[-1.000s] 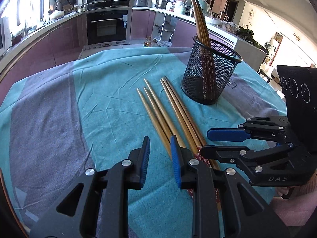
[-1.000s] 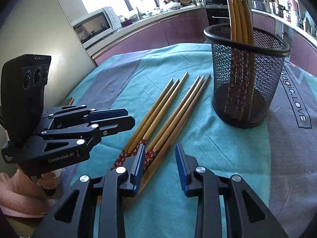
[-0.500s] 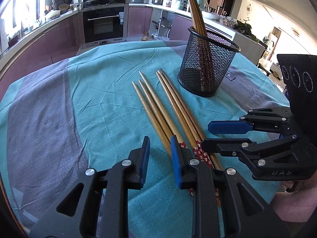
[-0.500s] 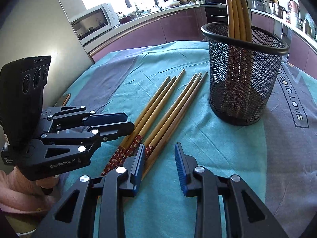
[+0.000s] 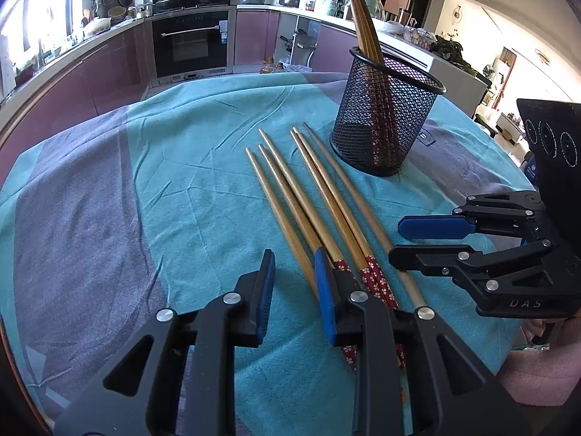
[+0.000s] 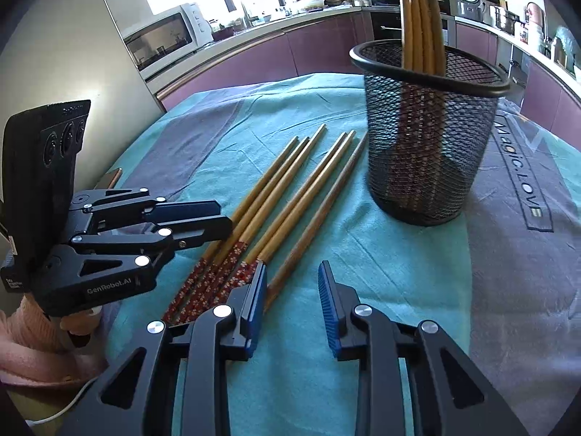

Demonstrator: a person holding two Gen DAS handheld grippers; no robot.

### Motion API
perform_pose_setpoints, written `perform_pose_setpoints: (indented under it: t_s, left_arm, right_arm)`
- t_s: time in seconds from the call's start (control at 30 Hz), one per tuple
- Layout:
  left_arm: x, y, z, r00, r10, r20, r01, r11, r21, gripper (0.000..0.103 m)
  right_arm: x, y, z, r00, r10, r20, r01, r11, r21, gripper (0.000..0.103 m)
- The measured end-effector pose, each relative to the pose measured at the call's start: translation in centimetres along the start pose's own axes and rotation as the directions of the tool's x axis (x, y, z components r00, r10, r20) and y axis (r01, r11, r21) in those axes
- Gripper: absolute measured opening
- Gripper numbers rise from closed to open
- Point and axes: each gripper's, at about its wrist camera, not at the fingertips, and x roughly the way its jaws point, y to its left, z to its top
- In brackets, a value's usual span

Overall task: Organize utensils
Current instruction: 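Open and withdraw both tools from the cup toward the remaining chopsticks, then grasp another chopstick with the left tool while the right tool grasps one too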

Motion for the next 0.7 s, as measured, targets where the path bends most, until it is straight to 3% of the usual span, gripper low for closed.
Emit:
perform_pose_setpoints:
  t_s: [0.7]
  left_arm:
    - [1.8,1.0,2.0,0.998,0.051,-0.031,-0.052,0.999,-0.017,0.024]
  right_arm:
    - [2.1,-0.7,2.8,0.996,-0.076,0.036,0.075,0.996,0.046,0.027]
